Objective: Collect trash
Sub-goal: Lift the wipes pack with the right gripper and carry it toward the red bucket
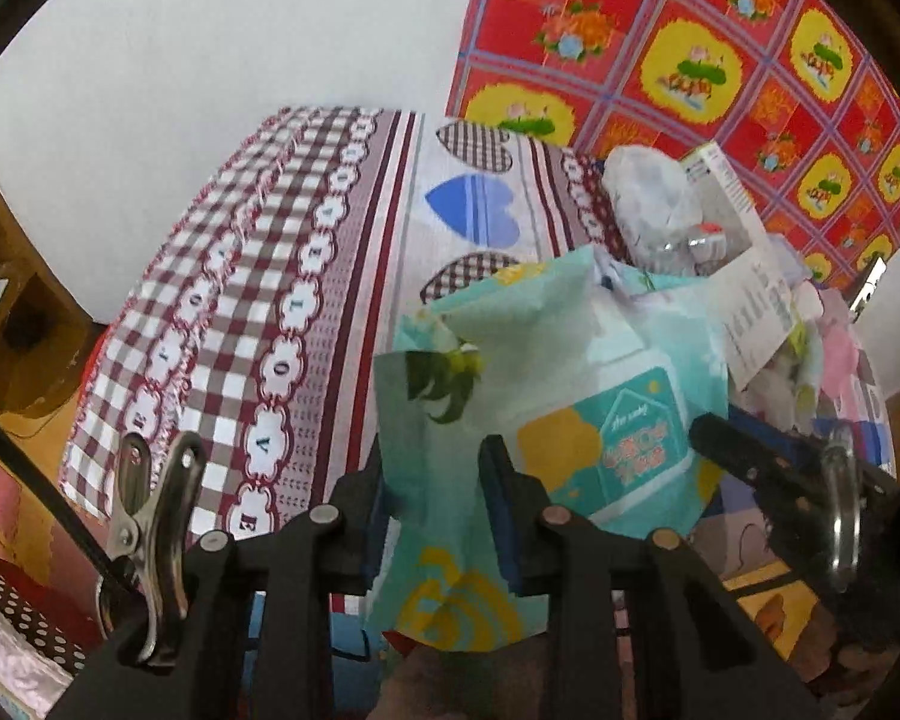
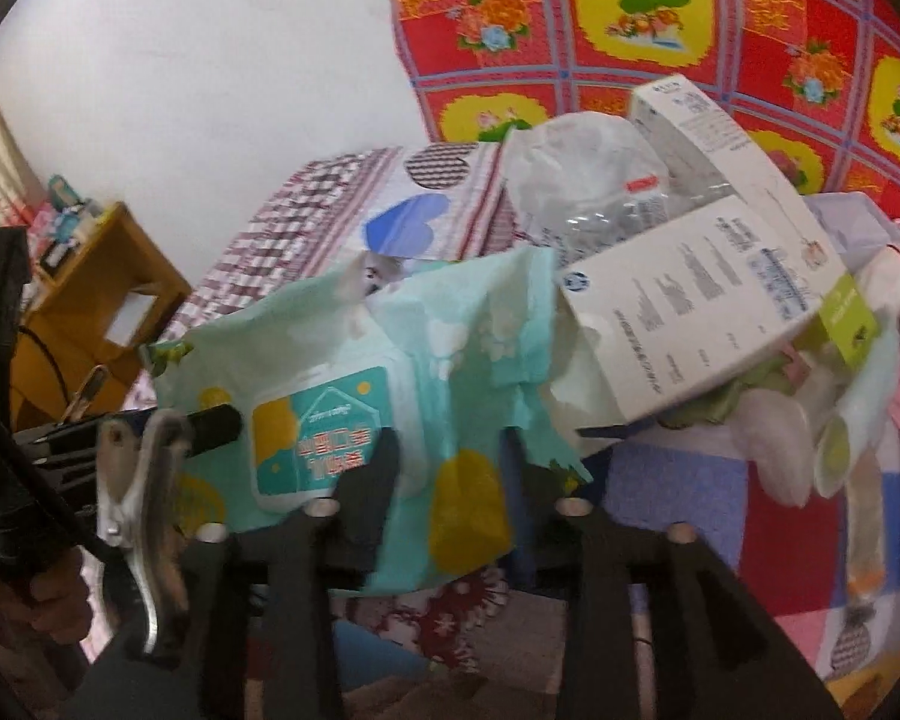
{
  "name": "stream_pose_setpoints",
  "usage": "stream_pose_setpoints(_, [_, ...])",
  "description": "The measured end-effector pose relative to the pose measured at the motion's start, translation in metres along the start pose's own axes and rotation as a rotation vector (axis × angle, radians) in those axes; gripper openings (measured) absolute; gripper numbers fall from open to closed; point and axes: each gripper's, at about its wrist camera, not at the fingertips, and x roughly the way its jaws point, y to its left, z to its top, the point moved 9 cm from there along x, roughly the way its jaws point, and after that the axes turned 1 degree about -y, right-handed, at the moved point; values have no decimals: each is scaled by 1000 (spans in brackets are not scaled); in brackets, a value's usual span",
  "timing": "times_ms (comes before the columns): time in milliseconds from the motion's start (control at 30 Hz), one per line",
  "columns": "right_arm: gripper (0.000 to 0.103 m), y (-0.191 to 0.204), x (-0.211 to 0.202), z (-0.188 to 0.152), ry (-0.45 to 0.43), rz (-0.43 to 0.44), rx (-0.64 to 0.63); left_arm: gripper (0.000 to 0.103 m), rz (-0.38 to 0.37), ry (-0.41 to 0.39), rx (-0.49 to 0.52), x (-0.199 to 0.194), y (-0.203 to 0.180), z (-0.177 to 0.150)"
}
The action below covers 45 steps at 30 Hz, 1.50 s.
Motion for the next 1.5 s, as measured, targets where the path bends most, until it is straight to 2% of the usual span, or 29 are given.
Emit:
stream_pose_setpoints(100, [44,-6,7,-2,13,-19,-6,30,-17,17,-7,5,-1,-4])
stream_pose_setpoints(267, [44,2,21,0,37,59,-23,30,-24,37,-8,16,-3,-4])
stream_pose_setpoints(367, [45,11,25,4,45,70,-77,30,-18,61,-10,23,-3,-6])
stream_pose_setpoints(433, [34,14,27,5,53,73,-112,30,-18,67,-14,26,-1,-5])
stream_pose_setpoints(500, [14,12,29,4,71,89,-104,29,-20,71,-14,27,0,-4])
stream_pose_setpoints(600, [8,9,32,3,90,113,-82,26,-2,69,0,28,1,-4])
stream_pose_setpoints(700, [6,11,30,4,85,126,-92,26,-1,71,0,29,2,-3])
stream_pose_setpoints(867, [5,18,17,14,65,200,-79,24,-2,77,-31,23,8,-3])
stream_pose_setpoints(1000, [5,29,6,26,19,246,-106,23,-5,47,-66,2,16,7])
stream_pose_setpoints(1233, [5,43,-5,52,-50,309,-134,23,55,-30,-79,-32,25,33])
stream_pose_setpoints(1500, [5,68,-6,79,-83,353,-211,23,96,-112,-108,-55,38,60])
